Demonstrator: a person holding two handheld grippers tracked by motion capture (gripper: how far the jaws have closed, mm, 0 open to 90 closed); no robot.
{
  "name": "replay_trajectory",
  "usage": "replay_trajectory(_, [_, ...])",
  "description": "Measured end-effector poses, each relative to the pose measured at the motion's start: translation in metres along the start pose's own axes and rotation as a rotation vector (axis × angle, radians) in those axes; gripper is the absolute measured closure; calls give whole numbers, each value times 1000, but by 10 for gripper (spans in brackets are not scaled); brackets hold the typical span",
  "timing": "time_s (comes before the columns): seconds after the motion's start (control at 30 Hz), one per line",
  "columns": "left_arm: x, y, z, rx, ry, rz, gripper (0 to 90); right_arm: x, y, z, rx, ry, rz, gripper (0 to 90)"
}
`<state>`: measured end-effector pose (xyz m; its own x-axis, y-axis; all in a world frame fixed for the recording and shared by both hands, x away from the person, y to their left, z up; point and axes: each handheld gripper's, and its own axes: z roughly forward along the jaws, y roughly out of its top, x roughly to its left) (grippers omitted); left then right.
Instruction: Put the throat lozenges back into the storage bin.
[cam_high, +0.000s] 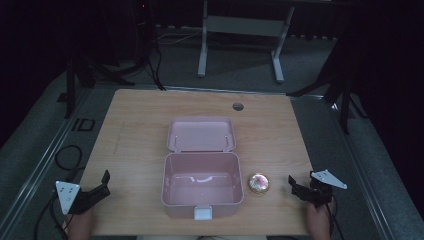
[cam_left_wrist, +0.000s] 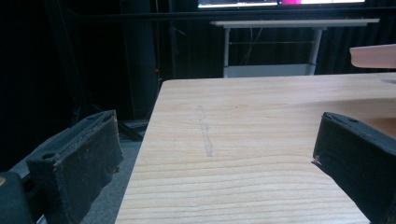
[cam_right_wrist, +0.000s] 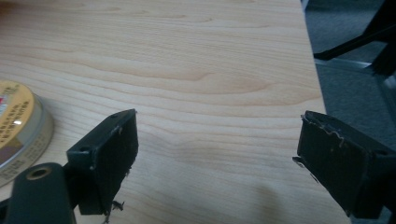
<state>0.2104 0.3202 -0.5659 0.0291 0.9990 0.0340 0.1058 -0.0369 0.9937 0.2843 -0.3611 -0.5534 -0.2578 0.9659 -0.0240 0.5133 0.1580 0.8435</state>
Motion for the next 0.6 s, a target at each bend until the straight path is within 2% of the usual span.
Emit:
replay_trajectory(0.1, [-1,0,0,-1,-5,9,14,3,1,2,23,-4,-28,125])
replay_trajectory(0.17, [0,0,-1,-8,-1,-3,13,3,1,3,34,-6,-30,132])
replay_trajectory(0.33, [0,0,-1,-9,-7,-4,13,-1,5,8,124,101,-13,138])
replay_trajectory(0.37, [0,0,-1,-10,-10,-2,13,-1,6,8,149,127,-20,138])
replay_trajectory(0.43, [0,0,-1,-11,-9,-2,13,1,8,9,204,139,-45,136])
replay_trajectory(0.47, [0,0,-1,-10,-8,-3,13,1,8,9,204,139,-45,136])
replay_trajectory(0.5, [1,0,-1,-6,-8,-2,13,2,11,8,239,172,-82,130])
replay_trajectory(0.6, [1,0,0,-7,-15,-10,13,2,15,5,281,187,-116,129])
